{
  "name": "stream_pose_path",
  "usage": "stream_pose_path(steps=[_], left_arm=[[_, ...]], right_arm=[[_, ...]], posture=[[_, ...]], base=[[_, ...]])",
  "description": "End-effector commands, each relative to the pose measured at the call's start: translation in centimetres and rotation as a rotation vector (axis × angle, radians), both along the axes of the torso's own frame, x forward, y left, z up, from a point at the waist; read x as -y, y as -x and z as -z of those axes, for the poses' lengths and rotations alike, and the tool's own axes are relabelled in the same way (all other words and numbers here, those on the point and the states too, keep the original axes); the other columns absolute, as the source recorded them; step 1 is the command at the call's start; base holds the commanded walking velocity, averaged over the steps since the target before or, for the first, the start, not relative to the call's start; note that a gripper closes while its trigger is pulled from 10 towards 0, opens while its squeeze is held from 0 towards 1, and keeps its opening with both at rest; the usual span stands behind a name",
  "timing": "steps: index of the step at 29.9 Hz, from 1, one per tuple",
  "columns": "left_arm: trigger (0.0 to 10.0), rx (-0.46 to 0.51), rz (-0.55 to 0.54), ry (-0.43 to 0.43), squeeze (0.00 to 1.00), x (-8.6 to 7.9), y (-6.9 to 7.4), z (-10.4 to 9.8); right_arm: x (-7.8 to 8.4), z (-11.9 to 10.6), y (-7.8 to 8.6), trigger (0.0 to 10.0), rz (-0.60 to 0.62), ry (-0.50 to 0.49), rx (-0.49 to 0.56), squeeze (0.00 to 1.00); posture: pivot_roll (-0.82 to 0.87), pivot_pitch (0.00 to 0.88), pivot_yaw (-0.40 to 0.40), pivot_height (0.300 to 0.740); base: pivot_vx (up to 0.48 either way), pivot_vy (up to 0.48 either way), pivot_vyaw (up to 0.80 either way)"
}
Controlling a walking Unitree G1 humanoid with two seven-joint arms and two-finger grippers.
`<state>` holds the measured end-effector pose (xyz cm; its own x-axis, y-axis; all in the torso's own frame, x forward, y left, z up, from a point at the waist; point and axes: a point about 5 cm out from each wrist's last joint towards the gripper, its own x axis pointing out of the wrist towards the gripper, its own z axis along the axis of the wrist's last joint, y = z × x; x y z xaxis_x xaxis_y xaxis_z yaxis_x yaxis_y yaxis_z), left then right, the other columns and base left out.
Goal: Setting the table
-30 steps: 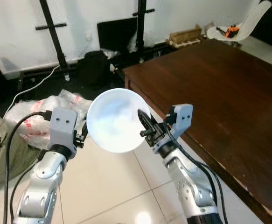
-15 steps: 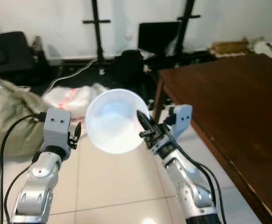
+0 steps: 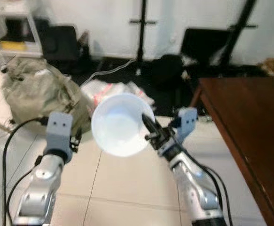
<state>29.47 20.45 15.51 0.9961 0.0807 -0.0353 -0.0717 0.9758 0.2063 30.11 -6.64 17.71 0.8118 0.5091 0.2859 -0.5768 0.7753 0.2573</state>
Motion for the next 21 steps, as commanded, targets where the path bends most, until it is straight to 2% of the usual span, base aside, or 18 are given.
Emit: stream_pose_path(steps=[1,21], left_arm=[[10.0,-0.037,-0.010,-0.007,0.00,-0.08,0.23,0.79],[10.0,-0.040,-0.018,-0.010,0.00,-0.14,0.18,0.87]], right_arm=[[0.19,0.26,0.11,10.0,-0.002,-0.006,-0.012,0.00],[0.16,0.45,0.15,10.0,-0.004,-0.005,-0.019,0.00]], posture=[[0.06,0.037,0.048,0.740],[0.07,0.042,0.048,0.740]], base=[[0.000,0.000,0.79],[0.000,0.000,0.79]])
